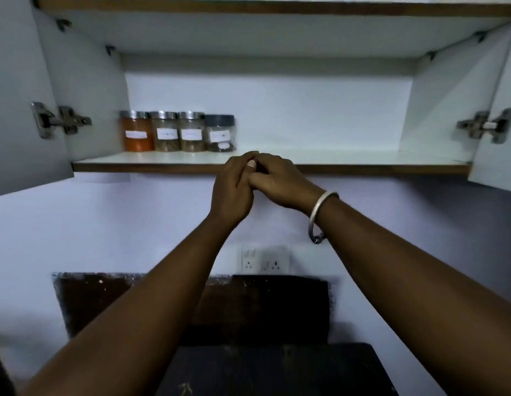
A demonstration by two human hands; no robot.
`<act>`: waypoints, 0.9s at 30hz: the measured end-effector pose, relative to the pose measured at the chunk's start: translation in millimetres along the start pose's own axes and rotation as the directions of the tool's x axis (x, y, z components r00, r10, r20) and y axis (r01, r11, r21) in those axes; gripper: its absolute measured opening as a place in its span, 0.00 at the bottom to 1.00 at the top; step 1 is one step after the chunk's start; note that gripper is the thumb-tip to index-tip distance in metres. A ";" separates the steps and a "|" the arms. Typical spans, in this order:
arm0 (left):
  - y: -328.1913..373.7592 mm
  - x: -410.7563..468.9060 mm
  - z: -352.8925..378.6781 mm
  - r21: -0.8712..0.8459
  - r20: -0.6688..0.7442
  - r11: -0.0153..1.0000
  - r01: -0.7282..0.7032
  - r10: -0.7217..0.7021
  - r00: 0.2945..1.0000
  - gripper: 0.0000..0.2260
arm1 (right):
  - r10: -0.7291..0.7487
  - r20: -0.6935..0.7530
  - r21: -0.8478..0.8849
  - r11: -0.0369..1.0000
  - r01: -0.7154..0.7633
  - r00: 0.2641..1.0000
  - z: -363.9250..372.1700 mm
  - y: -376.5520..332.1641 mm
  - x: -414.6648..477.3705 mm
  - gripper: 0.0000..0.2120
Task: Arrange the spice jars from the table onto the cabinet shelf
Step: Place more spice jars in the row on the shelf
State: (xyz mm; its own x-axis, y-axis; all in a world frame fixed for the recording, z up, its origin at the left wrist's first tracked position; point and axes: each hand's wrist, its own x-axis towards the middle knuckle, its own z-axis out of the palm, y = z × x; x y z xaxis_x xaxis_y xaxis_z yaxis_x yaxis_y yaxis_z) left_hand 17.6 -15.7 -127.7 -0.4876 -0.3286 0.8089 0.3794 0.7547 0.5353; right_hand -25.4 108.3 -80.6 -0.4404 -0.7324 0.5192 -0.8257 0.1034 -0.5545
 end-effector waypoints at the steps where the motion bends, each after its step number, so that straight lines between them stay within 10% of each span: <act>1: 3.8 -15.9 6.2 -0.075 -0.029 0.996 0.043 -0.045 0.999 0.16 | -0.021 -0.024 0.032 0.999 0.021 0.999 2.7 0.1 -17.9 0.06; 6: 21.1 -116.3 46.6 -0.357 0.012 0.908 0.219 -0.230 0.973 0.15 | 0.002 -0.099 0.133 0.991 0.011 0.995 23.7 31.0 -119.5 0.07; 14: -1.3 -274.2 100.1 -0.105 0.399 0.881 0.461 -0.387 0.831 0.16 | 0.378 0.099 0.123 0.913 -0.388 0.921 75.1 135.8 -265.4 0.12; 21: -24.5 -379.6 120.4 0.175 0.681 0.819 0.546 -0.501 0.534 0.19 | 0.608 0.234 -0.210 0.793 -0.571 0.758 121.0 232.4 -355.3 0.15; 27: -27.4 -408.2 115.3 0.255 0.764 0.791 0.557 -0.518 0.385 0.18 | 0.768 0.318 -0.611 0.614 -0.500 0.556 141.4 277.7 -392.6 0.39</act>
State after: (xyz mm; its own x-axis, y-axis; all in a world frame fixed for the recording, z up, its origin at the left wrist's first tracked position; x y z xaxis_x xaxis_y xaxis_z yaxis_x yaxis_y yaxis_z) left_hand 115.6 163.2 -500.6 -0.9849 -0.0833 -0.1514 -0.1720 0.5585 0.8115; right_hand -31.9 329.4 -530.4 -0.7669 -0.5418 -0.3439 -0.5026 0.8403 -0.2031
